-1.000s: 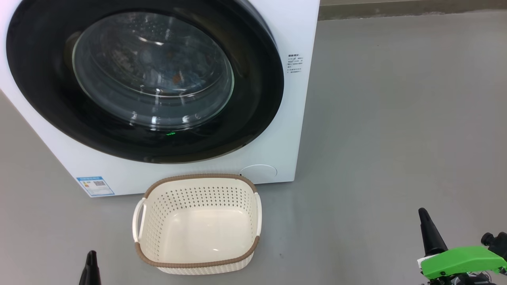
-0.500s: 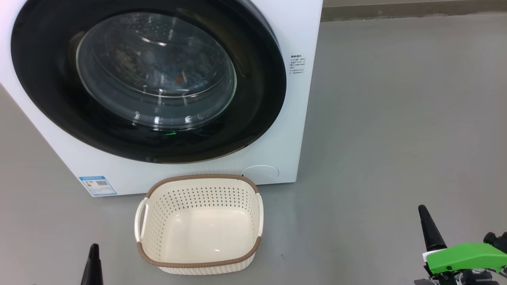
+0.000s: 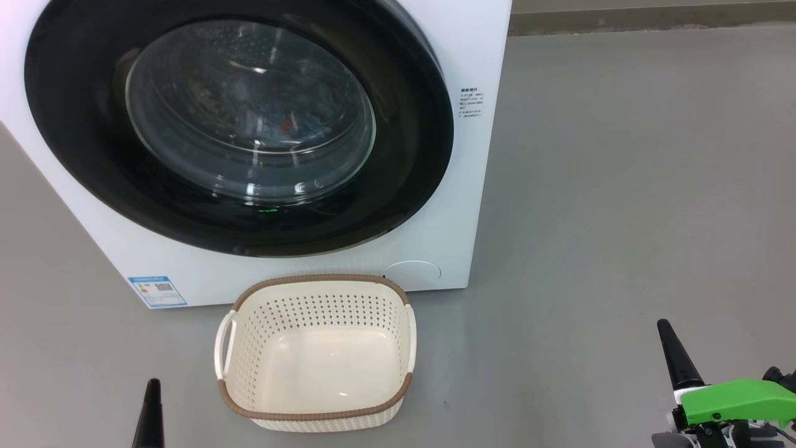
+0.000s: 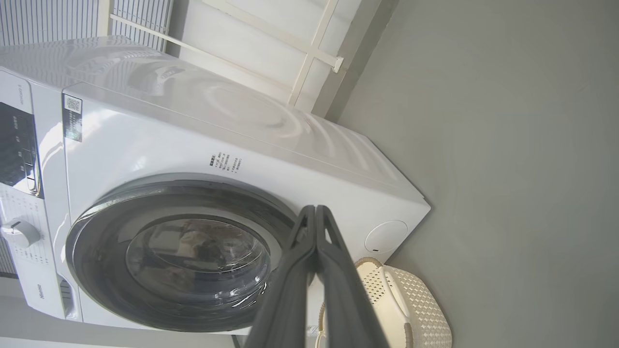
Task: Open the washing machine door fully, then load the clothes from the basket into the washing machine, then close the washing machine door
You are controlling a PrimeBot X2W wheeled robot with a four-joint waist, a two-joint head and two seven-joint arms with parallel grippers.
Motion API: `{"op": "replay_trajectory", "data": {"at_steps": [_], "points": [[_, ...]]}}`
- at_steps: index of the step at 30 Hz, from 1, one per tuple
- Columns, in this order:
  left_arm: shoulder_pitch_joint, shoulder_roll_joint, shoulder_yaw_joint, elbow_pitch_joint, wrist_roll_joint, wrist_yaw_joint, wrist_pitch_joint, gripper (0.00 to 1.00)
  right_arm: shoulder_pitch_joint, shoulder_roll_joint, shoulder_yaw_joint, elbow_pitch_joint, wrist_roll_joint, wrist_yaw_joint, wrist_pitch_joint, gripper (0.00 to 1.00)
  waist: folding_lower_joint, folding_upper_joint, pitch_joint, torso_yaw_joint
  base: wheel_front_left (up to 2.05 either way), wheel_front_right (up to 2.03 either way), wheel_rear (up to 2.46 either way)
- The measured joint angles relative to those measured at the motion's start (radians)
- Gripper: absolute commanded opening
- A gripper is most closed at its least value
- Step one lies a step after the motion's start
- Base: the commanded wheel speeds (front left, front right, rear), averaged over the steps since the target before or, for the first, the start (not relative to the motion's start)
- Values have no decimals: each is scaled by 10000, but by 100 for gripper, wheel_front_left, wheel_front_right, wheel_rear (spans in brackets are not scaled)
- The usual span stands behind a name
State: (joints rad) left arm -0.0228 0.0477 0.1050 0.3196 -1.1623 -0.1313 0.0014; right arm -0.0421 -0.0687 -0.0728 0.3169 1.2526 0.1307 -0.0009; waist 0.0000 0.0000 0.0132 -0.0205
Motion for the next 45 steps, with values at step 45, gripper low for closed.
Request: {"op": "replay_trajectory", "data": {"at_steps": [45], "points": [[-430, -65, -173, -435, -4383, 0, 1057, 0, -220, 255, -583, -426, 3517, -2, 1095, 0, 0, 0, -102, 205, 0, 0, 0]]}}
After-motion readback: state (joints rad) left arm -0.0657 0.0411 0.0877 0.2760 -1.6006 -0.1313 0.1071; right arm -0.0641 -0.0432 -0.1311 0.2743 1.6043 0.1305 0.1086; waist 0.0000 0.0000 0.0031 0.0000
